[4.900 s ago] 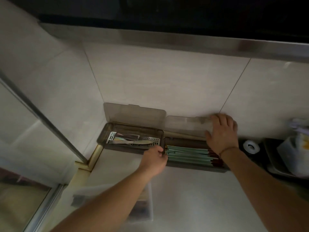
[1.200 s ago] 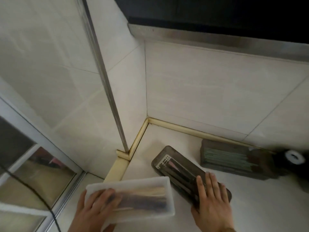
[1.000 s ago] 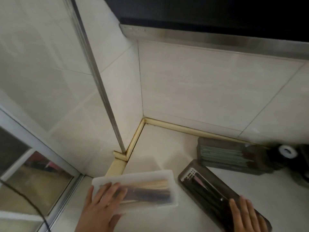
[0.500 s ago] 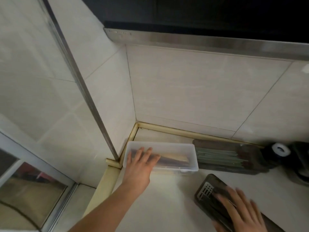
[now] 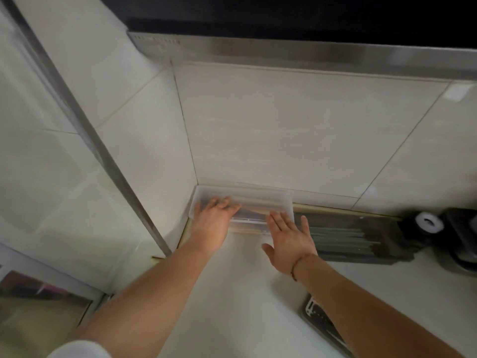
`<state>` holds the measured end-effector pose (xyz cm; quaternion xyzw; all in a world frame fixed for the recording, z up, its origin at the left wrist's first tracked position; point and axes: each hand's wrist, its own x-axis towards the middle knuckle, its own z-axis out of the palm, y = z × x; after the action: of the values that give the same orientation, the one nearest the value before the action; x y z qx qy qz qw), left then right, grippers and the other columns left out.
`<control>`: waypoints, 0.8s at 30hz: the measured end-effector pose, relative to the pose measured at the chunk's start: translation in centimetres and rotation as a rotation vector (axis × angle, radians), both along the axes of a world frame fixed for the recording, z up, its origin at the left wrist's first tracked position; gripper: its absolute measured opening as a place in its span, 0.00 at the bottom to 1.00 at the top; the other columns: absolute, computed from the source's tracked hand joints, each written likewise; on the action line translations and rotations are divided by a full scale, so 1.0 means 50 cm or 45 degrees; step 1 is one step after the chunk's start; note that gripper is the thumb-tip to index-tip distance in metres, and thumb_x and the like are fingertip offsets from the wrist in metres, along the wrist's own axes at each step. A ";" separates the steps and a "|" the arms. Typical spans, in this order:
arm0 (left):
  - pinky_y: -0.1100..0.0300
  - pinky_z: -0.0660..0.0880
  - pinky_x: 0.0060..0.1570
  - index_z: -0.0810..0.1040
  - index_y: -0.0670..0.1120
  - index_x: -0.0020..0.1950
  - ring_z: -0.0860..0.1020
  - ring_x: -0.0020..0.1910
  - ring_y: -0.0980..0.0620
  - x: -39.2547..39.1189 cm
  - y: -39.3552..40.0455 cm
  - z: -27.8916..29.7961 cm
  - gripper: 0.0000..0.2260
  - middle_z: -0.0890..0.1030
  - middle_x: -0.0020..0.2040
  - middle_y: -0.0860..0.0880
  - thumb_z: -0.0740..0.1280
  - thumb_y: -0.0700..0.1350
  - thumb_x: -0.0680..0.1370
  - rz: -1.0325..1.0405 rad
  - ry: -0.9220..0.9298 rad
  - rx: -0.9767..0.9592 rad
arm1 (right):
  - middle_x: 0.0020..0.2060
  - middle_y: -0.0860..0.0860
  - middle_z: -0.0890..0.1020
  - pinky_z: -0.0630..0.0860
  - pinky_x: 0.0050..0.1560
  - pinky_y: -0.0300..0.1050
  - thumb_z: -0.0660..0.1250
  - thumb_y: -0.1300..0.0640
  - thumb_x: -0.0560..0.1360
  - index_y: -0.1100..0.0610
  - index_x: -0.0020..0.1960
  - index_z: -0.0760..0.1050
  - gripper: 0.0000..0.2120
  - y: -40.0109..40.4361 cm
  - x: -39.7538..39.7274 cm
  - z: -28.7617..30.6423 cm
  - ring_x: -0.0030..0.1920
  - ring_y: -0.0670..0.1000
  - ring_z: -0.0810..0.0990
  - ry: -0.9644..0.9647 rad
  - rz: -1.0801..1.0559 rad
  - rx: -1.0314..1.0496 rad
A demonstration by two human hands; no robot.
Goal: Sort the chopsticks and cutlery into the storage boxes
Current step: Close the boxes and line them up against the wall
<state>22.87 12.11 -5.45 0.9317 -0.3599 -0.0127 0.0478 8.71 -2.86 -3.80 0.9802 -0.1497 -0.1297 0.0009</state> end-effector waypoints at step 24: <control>0.74 0.67 0.40 0.77 0.56 0.51 0.75 0.44 0.61 -0.482 -0.050 -0.077 0.07 0.77 0.42 0.59 0.69 0.55 0.76 0.296 1.108 -0.666 | 0.51 0.64 0.79 0.72 0.59 0.53 0.75 0.61 0.70 0.63 0.57 0.75 0.18 -0.043 -0.608 -0.048 0.49 0.59 0.77 -0.843 -1.772 0.883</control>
<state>-1.24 9.63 -9.28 0.8309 -0.1919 -0.3032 0.4253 -21.66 -5.00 -6.21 0.5967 -0.6635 0.1548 -0.4240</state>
